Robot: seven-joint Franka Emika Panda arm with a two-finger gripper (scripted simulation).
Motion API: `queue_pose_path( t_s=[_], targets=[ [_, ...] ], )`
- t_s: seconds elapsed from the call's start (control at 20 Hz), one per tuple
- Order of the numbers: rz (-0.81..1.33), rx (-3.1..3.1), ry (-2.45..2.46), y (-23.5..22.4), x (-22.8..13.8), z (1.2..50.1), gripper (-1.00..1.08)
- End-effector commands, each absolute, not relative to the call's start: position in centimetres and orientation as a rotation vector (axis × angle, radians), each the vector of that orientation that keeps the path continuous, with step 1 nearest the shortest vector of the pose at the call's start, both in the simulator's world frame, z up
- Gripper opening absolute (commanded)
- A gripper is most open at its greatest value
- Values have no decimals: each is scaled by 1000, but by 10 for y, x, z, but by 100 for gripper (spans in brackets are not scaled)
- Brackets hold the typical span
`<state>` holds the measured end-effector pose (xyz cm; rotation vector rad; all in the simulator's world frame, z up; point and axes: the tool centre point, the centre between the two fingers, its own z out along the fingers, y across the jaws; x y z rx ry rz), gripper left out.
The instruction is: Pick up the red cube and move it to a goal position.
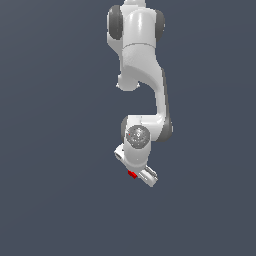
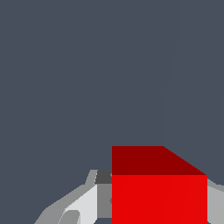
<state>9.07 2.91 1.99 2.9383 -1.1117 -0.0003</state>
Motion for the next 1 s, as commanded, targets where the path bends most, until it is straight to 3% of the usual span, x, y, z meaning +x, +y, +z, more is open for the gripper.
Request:
queue_pose_path(
  t_s=[0.0,0.5,0.95],
  targets=[
    [0,2938,-1111,29,91,20,-100],
    [0,2938,-1111,31,89,29,-100],
    [-1,2939,-1112,41,80,80,-100]
  ],
)
